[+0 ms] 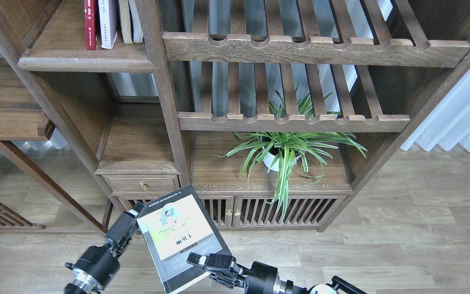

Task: Organize books on shelf
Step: 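Lower the green book and grasp it with the left gripper, then lift the green book with the left gripper onto the upper shelf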

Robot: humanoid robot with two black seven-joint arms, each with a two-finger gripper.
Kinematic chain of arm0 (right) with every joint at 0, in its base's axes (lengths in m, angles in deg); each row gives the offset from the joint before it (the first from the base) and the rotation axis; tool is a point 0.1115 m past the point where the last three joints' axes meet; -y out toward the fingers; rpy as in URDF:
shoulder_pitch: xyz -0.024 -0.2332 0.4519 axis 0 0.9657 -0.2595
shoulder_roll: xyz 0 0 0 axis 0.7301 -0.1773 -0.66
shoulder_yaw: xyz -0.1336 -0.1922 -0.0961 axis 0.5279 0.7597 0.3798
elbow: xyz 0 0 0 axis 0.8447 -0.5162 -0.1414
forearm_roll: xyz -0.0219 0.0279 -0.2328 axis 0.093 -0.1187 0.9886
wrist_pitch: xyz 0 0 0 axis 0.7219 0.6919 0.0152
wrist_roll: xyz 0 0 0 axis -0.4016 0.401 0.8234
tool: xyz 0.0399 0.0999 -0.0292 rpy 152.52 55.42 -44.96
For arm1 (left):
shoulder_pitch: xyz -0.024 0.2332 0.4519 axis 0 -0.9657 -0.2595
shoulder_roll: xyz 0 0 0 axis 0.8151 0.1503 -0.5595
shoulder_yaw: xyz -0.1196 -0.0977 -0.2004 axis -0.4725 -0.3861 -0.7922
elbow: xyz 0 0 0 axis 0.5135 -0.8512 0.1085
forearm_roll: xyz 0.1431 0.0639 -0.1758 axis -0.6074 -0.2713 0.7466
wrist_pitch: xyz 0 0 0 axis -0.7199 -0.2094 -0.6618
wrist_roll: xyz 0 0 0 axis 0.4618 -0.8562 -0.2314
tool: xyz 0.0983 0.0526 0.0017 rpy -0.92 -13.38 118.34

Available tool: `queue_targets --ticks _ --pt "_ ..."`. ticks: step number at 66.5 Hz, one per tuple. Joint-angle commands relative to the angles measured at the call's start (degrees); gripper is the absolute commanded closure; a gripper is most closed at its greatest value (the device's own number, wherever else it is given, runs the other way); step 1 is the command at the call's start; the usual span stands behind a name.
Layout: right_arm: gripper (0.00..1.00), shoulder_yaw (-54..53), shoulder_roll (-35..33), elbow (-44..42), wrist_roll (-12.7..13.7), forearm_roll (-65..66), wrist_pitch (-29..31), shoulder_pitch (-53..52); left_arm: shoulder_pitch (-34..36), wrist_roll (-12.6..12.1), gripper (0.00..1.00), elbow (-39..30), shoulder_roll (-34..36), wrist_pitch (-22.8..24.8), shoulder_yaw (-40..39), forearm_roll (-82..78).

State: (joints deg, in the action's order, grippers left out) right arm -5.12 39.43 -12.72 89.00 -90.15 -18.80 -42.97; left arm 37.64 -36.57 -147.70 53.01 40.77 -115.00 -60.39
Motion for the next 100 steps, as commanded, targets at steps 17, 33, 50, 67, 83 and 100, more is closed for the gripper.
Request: queue_targets --ticks 17,33,50,67,83,100 --pt "0.94 -0.1 0.0 0.0 0.0 0.3 0.0 0.2 -0.1 -0.3 0.66 1.0 -0.4 0.0 3.8 2.0" --pt "0.87 -0.4 0.0 -0.9 -1.7 0.4 0.0 0.1 0.0 -0.5 0.94 0.7 1.2 0.0 2.0 5.9" --pt "0.01 -0.7 0.0 0.2 -4.1 5.5 0.0 -2.8 0.1 -1.6 0.96 -0.7 12.2 0.0 -9.2 6.2" --pt "0.01 -1.1 0.0 -0.2 -4.1 5.6 0.0 -2.8 5.4 -9.4 0.97 -4.0 24.1 0.0 -20.9 4.9" --pt "0.01 -1.9 0.0 -0.3 -4.1 5.6 0.0 -2.6 11.7 -17.0 0.98 -5.5 28.3 0.0 -33.9 -7.8" --pt "0.01 -2.4 0.0 -0.4 -4.1 5.8 0.0 -2.6 25.3 -22.5 0.98 -5.6 32.2 0.0 -39.0 -10.1"
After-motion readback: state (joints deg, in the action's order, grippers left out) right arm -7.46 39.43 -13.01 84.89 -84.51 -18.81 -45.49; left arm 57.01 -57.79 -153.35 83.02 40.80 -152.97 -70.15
